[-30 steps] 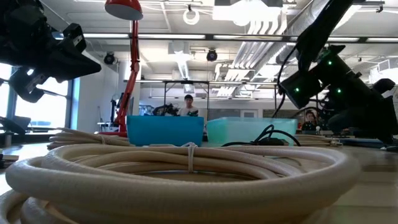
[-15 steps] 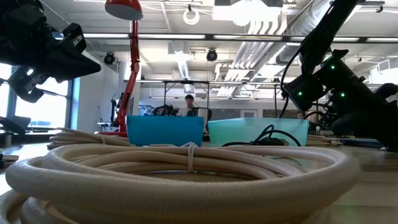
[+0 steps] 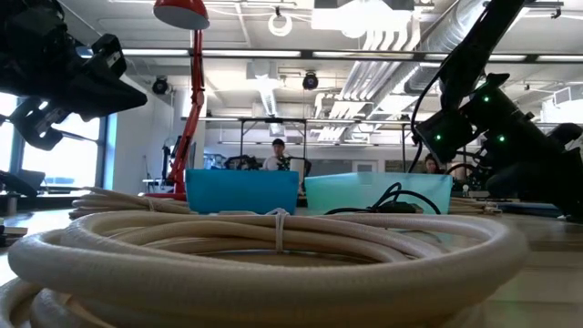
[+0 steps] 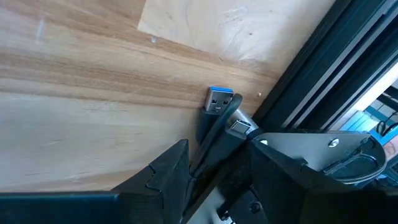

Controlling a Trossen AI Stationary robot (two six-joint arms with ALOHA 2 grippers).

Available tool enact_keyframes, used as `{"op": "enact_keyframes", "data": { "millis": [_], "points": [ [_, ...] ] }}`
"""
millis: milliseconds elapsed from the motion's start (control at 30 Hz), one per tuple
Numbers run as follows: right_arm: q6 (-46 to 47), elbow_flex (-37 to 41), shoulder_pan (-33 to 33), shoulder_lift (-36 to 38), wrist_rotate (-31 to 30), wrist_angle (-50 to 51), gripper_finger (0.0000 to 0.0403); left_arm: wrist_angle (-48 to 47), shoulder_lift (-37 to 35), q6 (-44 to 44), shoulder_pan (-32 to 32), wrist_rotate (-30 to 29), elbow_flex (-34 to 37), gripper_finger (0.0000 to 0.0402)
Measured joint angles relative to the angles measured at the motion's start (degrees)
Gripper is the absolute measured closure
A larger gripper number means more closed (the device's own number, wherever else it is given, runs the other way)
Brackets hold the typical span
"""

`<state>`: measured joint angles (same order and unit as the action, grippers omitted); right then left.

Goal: Pick & Place USB Port
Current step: Put the black USB cable into the blue bin

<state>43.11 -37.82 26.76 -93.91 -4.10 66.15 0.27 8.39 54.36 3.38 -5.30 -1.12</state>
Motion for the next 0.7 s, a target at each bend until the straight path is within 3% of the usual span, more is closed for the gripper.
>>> {"op": "enact_keyframes", "data": {
  "millis": [700],
  "points": [
    [-10.0, 0.1, 0.9, -0.1, -1.5, 0.2, 0.0237, 0.0, 0.0, -0.8, 0.0, 0.0, 0.0, 0.0399]
  ]
}}
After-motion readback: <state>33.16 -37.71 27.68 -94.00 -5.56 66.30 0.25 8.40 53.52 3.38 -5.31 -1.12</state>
